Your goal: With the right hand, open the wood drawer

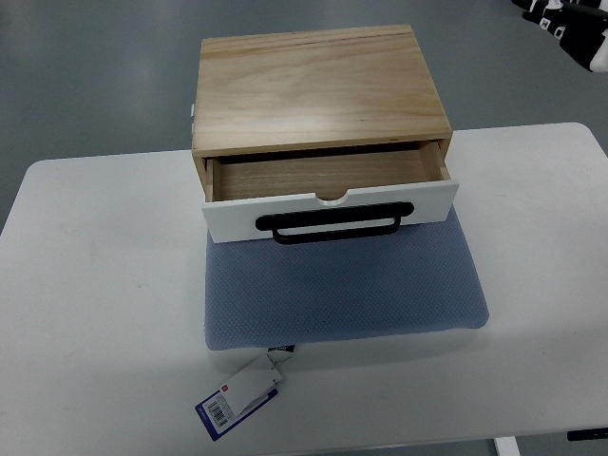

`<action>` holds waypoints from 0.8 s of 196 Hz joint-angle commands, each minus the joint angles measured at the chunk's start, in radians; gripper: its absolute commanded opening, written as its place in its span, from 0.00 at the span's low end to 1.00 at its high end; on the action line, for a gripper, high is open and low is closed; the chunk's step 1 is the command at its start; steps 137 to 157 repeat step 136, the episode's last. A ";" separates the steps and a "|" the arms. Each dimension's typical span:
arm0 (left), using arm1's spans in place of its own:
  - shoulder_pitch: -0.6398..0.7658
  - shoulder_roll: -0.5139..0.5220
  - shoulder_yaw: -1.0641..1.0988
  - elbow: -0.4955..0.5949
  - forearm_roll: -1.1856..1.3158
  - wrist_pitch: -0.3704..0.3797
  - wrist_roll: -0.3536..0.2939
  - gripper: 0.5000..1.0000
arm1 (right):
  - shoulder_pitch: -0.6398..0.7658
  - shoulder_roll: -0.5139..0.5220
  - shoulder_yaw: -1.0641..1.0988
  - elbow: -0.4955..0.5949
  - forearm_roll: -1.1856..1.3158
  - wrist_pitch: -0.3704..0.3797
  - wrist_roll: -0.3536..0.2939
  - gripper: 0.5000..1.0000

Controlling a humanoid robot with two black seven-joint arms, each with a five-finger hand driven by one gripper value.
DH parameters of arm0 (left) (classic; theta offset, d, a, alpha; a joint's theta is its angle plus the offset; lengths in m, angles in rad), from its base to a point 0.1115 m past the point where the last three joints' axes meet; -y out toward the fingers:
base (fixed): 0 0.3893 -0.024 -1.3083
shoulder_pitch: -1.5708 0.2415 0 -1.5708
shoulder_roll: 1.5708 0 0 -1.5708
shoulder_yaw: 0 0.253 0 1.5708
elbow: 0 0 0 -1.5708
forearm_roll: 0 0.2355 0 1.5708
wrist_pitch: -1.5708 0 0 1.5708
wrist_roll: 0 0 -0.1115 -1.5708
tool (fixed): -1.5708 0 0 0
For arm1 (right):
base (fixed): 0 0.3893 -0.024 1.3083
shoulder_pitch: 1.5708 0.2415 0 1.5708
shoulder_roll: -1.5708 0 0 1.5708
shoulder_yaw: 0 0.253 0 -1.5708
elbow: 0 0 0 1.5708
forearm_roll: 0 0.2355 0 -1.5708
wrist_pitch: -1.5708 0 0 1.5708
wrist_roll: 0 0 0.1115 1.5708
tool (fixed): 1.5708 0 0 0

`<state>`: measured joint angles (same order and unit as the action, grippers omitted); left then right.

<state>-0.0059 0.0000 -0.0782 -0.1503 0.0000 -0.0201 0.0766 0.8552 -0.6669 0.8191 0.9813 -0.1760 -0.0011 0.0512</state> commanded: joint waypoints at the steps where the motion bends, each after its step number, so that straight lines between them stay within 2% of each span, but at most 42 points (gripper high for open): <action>1: 0.000 0.000 0.000 0.000 0.000 0.000 0.000 1.00 | -0.065 0.062 0.094 -0.061 -0.048 -0.008 -0.007 0.86; 73: 0.000 0.000 0.000 0.000 0.000 0.000 0.000 1.00 | -0.208 0.168 0.161 -0.099 -0.060 -0.010 -0.001 0.86; 157: 0.000 0.000 0.000 0.000 0.000 -0.001 0.000 1.00 | -0.239 0.204 0.160 -0.099 -0.054 -0.010 0.002 0.86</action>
